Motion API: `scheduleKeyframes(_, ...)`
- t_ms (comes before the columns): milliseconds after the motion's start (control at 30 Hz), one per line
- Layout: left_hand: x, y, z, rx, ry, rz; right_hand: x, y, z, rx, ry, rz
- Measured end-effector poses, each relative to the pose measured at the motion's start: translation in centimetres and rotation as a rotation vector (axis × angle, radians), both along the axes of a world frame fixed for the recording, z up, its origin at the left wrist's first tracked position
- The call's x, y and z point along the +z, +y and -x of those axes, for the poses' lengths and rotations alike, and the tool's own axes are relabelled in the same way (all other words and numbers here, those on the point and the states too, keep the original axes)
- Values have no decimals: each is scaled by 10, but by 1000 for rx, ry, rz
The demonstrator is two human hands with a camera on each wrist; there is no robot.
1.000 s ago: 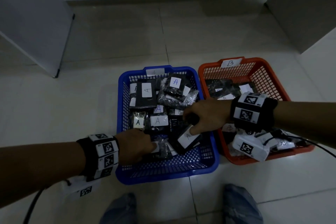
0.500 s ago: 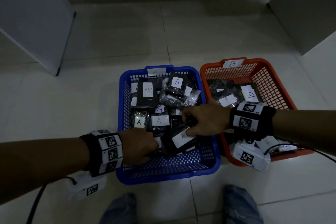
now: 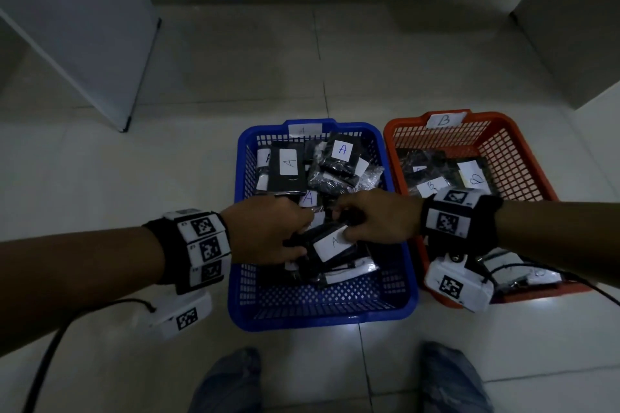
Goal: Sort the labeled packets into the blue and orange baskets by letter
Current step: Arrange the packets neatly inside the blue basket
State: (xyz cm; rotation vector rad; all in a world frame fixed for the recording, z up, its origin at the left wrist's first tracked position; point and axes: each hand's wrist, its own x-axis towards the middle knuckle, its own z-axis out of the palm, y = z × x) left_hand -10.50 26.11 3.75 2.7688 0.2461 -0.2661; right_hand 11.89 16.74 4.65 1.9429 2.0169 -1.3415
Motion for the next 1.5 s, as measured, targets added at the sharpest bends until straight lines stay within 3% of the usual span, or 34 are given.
scheduleKeyframes(167, -10, -8, 2, -26, 7, 49, 0, -6, -1, 109, -65, -116)
scheduleKeyframes(267, -16, -8, 1, -42, 32, 66, 1, -10, -6, 81, -48, -121)
scheduleKeyframes(533, -2, -10, -4, -51, -103, 108, 1, -15, 0, -89, 253, 124)
scheduleKeyframes(800, -6, -19, 5, -12, 186, 327, -18, -23, 11, -231, 412, 141)
scheduleKeyframes(933, -13, -21, 7, 61, 169, 400, -14, -23, 8, -198, 422, 120)
scheduleKeyframes(1133, -17, -15, 8, 56, 120, 278, -23, -25, 11, -74, 270, 163)
scheduleKeyframes(1400, -15, -20, 9, 200, 164, 462, -17, -25, 5, -184, 467, 160)
scheduleKeyframes(1500, -13, -18, 11, 187, 247, 424, -11, -16, -5, -151, 317, 63)
